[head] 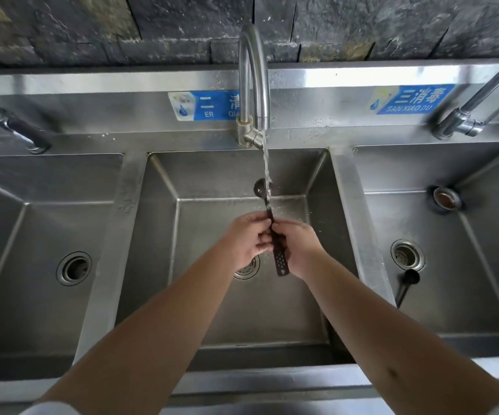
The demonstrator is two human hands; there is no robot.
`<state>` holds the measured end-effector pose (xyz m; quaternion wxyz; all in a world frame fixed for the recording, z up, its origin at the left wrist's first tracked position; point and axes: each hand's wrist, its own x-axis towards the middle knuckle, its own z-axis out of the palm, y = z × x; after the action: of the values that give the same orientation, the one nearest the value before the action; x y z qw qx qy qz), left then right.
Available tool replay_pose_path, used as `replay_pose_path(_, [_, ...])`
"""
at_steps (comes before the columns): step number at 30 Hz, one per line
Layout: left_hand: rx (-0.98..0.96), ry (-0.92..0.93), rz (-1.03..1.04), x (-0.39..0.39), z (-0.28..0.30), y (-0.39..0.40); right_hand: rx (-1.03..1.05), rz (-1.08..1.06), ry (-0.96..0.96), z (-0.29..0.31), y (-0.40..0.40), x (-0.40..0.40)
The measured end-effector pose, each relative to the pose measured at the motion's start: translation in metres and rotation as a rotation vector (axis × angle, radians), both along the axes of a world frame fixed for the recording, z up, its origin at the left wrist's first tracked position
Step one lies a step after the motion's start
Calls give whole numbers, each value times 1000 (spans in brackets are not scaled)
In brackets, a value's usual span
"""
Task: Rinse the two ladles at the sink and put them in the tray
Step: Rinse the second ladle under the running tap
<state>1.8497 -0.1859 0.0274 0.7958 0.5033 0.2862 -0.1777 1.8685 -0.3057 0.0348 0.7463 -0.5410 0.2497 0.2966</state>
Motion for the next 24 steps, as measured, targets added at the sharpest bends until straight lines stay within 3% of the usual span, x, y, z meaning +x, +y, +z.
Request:
replay_pose_path(14, [-2,-266,63,71,66,37,237,57,-251,73,48,70])
replay_pose_path(20, [36,-249,102,82,76,32,230,59,-291,79,46,82])
replay_pose_path(24, [54,-184,65,70,61,21,113,62,-243,57,32,73])
